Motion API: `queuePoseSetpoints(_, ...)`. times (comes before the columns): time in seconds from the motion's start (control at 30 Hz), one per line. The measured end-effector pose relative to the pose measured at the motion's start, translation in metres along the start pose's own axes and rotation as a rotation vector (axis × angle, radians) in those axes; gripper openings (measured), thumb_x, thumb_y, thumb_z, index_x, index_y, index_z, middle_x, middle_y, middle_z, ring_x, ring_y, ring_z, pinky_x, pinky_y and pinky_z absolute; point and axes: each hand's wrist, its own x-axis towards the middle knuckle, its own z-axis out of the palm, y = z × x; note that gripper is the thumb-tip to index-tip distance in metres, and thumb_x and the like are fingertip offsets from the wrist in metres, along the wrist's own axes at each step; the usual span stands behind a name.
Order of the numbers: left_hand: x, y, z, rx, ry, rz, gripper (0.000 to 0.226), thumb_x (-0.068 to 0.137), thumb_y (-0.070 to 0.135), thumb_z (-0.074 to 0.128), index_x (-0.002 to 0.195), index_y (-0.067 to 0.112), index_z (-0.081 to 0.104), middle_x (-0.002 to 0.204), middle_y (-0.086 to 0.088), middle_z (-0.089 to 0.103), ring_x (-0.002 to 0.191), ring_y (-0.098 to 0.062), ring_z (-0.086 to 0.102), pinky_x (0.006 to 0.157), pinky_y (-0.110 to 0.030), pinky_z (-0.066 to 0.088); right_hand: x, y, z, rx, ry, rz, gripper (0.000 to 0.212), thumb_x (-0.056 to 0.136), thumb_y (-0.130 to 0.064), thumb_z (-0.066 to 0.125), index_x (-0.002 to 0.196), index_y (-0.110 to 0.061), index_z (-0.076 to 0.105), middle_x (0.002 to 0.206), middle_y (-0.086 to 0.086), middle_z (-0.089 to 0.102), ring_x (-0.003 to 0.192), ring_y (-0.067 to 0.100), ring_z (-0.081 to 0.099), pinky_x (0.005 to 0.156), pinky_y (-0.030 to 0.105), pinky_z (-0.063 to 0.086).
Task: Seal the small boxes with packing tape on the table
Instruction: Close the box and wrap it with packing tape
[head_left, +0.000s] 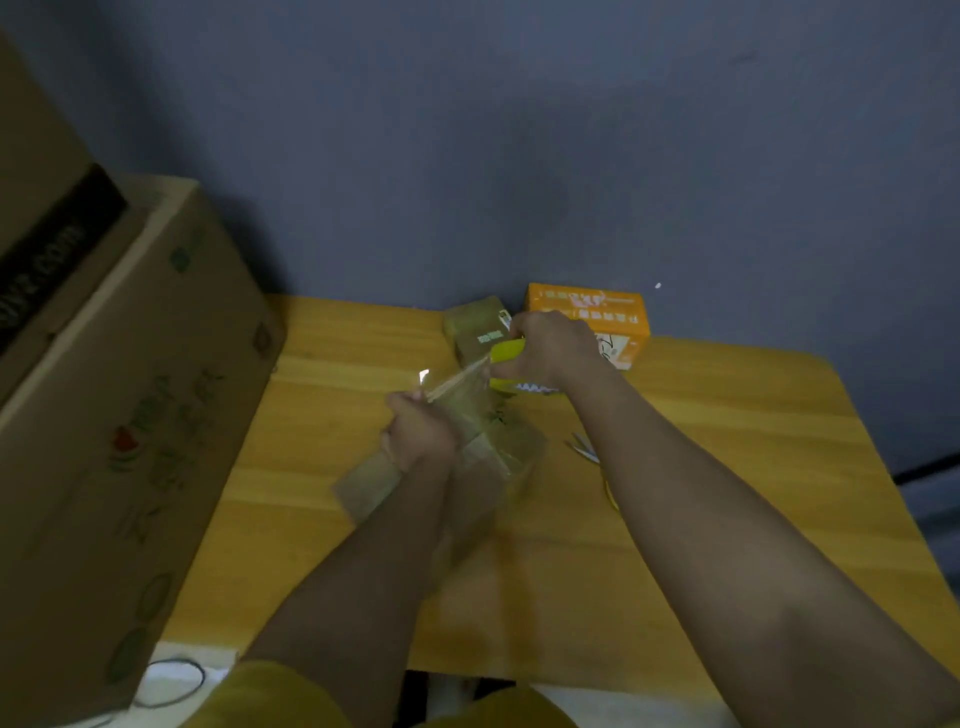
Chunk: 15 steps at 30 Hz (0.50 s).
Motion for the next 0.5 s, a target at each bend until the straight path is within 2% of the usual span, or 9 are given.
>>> queuePoseSetpoints(0.07, 0.011, 0.004, -0.010, -0.076, -0.031, 0.033, 0.020, 0.103, 0.027, 0.033, 0.108, 0.011, 0.043, 0.110, -0.019, 0.064, 0.107, -0.037, 0.055, 0.093, -0.038, 0.035, -0.007, 0.003, -0.003, 0.021, 0.059, -0.033, 0.062, 0.077, -0.066, 0.064, 0.116, -0.018, 0.061, 0.110, 0.001, 0.064, 0.108, 0.024, 0.057, 0.078, 0.033, 0.033)
queuePoseSetpoints(0.17, 0.028, 0.018, -0.035, -0.120, 0.013, 0.280, 0.022, 0.102, 0.021, 0.038, 0.100, 0.002, 0.049, 0.103, -0.022, 0.060, 0.099, -0.037, 0.056, 0.081, -0.040, 0.043, -0.025, 0.014, -0.021, 0.170, 0.133, -0.052, 0.051, 0.075, -0.065, 0.066, 0.102, -0.022, 0.059, 0.098, 0.000, 0.062, 0.095, 0.023, 0.057, 0.070, 0.032, 0.034)
queuePoseSetpoints(0.2, 0.030, 0.030, -0.045, -0.122, 0.012, 0.368, 0.020, 0.102, 0.019, 0.038, 0.097, 0.003, 0.049, 0.099, -0.022, 0.059, 0.095, -0.035, 0.055, 0.075, -0.037, 0.041, -0.032, 0.020, -0.027, 0.264, 0.150, -0.036, 0.051, 0.074, -0.066, 0.067, 0.095, -0.022, 0.056, 0.093, -0.001, 0.060, 0.089, 0.021, 0.056, 0.067, 0.034, 0.037)
queuePoseSetpoints(0.27, 0.033, 0.063, -0.062, -0.081, -0.014, 0.518, 0.018, 0.103, 0.021, 0.036, 0.093, 0.007, 0.043, 0.091, -0.014, 0.052, 0.085, -0.028, 0.050, 0.065, -0.033, 0.031, -0.047, 0.034, -0.037, 0.522, 0.157, 0.022, 0.055, 0.073, -0.065, 0.069, 0.098, -0.017, 0.059, 0.094, -0.002, 0.058, 0.089, 0.018, 0.055, 0.073, 0.036, 0.044)
queuePoseSetpoints(0.33, 0.034, 0.098, -0.070, -0.009, -0.069, 0.615, 0.020, 0.104, 0.024, 0.035, 0.092, 0.008, 0.038, 0.085, -0.005, 0.046, 0.080, -0.026, 0.046, 0.065, -0.033, 0.030, -0.063, 0.050, -0.039, 0.798, 0.165, 0.044, 0.043, 0.078, -0.054, 0.072, 0.102, -0.020, 0.061, 0.106, -0.004, 0.057, 0.100, 0.014, 0.054, 0.080, 0.032, 0.044)
queuePoseSetpoints(0.4, 0.032, 0.124, -0.067, 0.055, -0.126, 0.671, 0.020, 0.104, 0.025, 0.034, 0.092, 0.009, 0.037, 0.078, -0.004, 0.043, 0.080, -0.031, 0.047, 0.065, -0.035, 0.033, -0.077, 0.062, -0.040, 1.052, 0.208, 0.079, 0.021, 0.083, -0.041, 0.071, 0.095, -0.025, 0.063, 0.109, -0.001, 0.060, 0.102, 0.015, 0.058, 0.077, 0.026, 0.044)
queuePoseSetpoints(0.43, 0.030, 0.132, -0.061, 0.079, -0.153, 0.689, 0.020, 0.104, 0.024, 0.034, 0.092, 0.009, 0.037, 0.079, -0.006, 0.043, 0.082, -0.034, 0.048, 0.066, -0.037, 0.033, -0.084, 0.067, -0.041, 1.144, 0.235, 0.102, 0.014, 0.085, -0.036, 0.070, 0.093, -0.026, 0.063, 0.106, 0.001, 0.062, 0.096, 0.015, 0.061, 0.073, 0.024, 0.045)
queuePoseSetpoints(0.5, 0.028, 0.138, -0.051, 0.135, -0.198, 0.701, 0.020, 0.104, 0.024, 0.034, 0.093, 0.007, 0.040, 0.087, -0.015, 0.047, 0.086, -0.037, 0.049, 0.069, -0.040, 0.035, -0.097, 0.073, -0.039, 1.155, 0.267, 0.143, 0.015, 0.087, -0.033, 0.068, 0.096, -0.022, 0.065, 0.094, -0.003, 0.063, 0.078, 0.003, 0.062, 0.064, 0.015, 0.045)
